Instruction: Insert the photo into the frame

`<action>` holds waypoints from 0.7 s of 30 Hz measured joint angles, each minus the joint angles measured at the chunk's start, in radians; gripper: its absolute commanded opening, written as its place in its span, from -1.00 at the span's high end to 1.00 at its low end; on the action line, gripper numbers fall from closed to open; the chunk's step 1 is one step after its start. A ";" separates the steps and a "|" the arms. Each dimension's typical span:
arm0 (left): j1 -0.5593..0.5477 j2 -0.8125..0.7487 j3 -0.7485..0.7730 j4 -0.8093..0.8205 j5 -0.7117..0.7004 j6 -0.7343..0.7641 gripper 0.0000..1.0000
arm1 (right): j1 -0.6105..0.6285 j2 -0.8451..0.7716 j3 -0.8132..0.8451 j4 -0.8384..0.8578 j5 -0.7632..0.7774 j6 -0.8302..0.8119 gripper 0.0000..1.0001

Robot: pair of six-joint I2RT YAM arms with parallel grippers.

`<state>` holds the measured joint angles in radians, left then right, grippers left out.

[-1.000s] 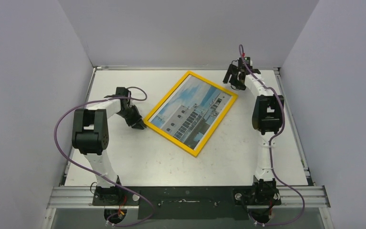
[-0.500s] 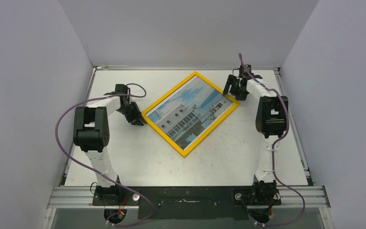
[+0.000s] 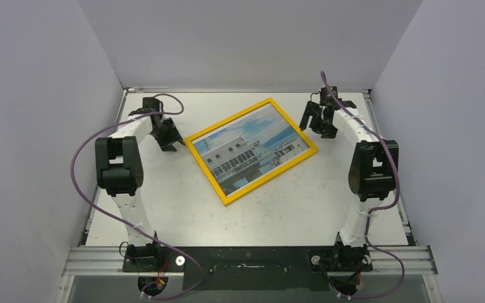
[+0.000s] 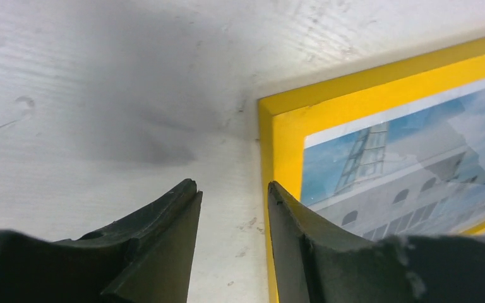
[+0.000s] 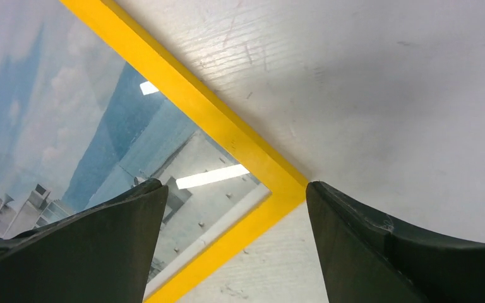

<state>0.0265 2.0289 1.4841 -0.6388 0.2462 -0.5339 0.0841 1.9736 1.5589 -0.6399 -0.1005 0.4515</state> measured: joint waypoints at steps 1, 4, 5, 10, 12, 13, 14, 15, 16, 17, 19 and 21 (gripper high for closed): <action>0.003 -0.005 0.000 -0.012 -0.018 0.005 0.00 | 0.001 -0.024 0.002 -0.013 0.029 -0.005 -0.70; 0.010 -0.047 -0.018 -0.040 -0.069 0.025 -0.26 | 0.001 -0.117 0.004 -0.041 0.101 -0.016 -0.74; 0.012 -0.075 -0.032 -0.048 -0.083 0.032 -0.33 | 0.001 -0.158 0.001 -0.049 0.123 -0.019 -0.75; 0.006 -0.292 -0.101 -0.079 -0.132 0.060 -0.65 | 0.013 -0.460 -0.094 -0.056 0.213 -0.022 -0.88; -0.005 -0.397 -0.113 -0.094 -0.147 0.068 -0.69 | 0.023 -0.594 -0.140 -0.061 0.230 -0.022 -0.97; -0.009 -0.440 -0.113 -0.100 -0.153 0.068 -0.86 | 0.025 -0.644 -0.155 -0.067 0.230 -0.022 -0.99; -0.019 -0.489 -0.114 -0.106 -0.161 0.071 -0.94 | 0.030 -0.698 -0.170 -0.080 0.230 -0.022 -1.00; -0.028 -0.536 -0.116 -0.116 -0.167 0.074 -0.94 | 0.032 -0.748 -0.179 -0.097 0.233 -0.023 -1.00; -0.037 -0.584 -0.119 -0.123 -0.172 0.075 -0.94 | 0.037 -0.792 -0.185 -0.117 0.238 -0.025 -1.00; -0.046 -0.630 -0.128 -0.126 -0.176 0.072 -0.94 | 0.039 -0.829 -0.186 -0.141 0.248 -0.026 -1.00; -0.063 -0.724 -0.161 -0.129 -0.183 0.065 -0.94 | 0.040 -0.895 -0.187 -0.191 0.278 -0.029 -1.00; -0.081 -0.819 -0.202 -0.143 -0.198 0.052 -0.94 | 0.051 -0.958 -0.189 -0.248 0.318 -0.028 -1.00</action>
<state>-0.0544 1.2102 1.2819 -0.7822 0.0479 -0.4816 0.1349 1.0161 1.3697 -0.8875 0.2173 0.4236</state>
